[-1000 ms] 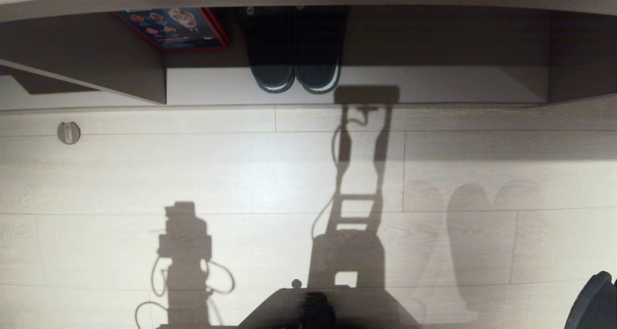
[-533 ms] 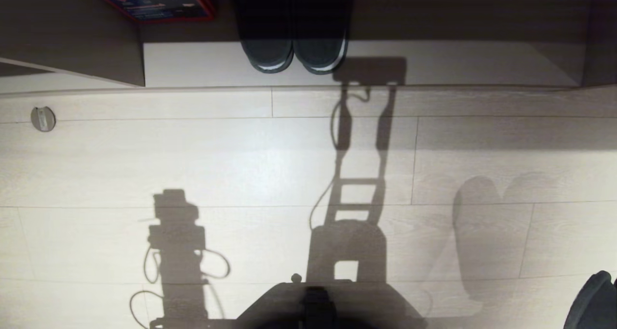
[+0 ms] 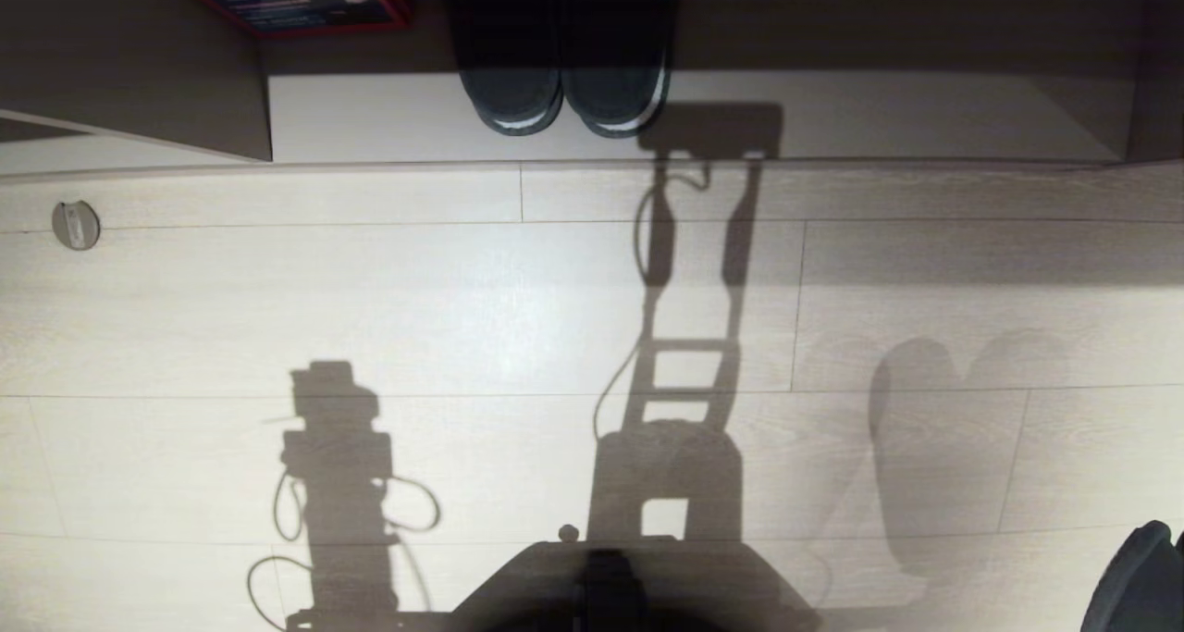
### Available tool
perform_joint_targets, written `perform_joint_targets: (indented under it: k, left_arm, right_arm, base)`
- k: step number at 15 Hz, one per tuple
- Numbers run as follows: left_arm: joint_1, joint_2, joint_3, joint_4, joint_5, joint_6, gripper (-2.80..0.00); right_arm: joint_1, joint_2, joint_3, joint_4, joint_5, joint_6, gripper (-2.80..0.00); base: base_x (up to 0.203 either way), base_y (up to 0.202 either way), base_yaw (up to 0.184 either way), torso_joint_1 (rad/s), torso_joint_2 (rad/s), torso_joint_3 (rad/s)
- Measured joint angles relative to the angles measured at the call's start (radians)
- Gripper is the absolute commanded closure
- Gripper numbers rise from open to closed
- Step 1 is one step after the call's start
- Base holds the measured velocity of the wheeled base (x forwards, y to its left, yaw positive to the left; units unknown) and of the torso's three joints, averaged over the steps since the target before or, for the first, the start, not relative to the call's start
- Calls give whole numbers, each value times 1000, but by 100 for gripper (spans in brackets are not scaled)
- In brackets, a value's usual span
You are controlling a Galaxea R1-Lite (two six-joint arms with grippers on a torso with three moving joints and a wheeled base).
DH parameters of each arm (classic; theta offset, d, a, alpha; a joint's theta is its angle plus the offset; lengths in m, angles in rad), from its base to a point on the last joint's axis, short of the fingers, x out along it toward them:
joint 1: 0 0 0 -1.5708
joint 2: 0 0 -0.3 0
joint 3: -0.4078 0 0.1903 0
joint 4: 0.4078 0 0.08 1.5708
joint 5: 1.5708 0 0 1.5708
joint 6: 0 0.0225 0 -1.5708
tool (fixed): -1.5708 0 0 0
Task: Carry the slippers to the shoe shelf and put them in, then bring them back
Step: Place the slippers into the shoe cabinet
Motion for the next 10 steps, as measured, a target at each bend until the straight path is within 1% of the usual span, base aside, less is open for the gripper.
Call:
perform_joint_targets:
  k: [3, 5, 7, 10]
  left_arm:
    - [0, 0, 0, 0, -1, 3, 0]
    - [0, 0, 0, 0, -1, 3, 0]
    - [-1, 0, 0, 0, -1, 3, 0]
    - [1, 0, 0, 0, -1, 3, 0]
  right_arm:
    - [0, 23, -51, -40, 29, -15, 0]
    - [4, 104, -105, -79, 40, -22, 0]
    - [18, 218, -160, -154, 45, -31, 0]
    - [32, 454, -231, -328, 48, -55, 0]
  base:
    - [0, 0, 0, 0, 0, 0]
    - [0, 0, 0, 0, 0, 0]
    - [0, 0, 0, 0, 0, 0]
    - [0, 0, 0, 0, 0, 0]
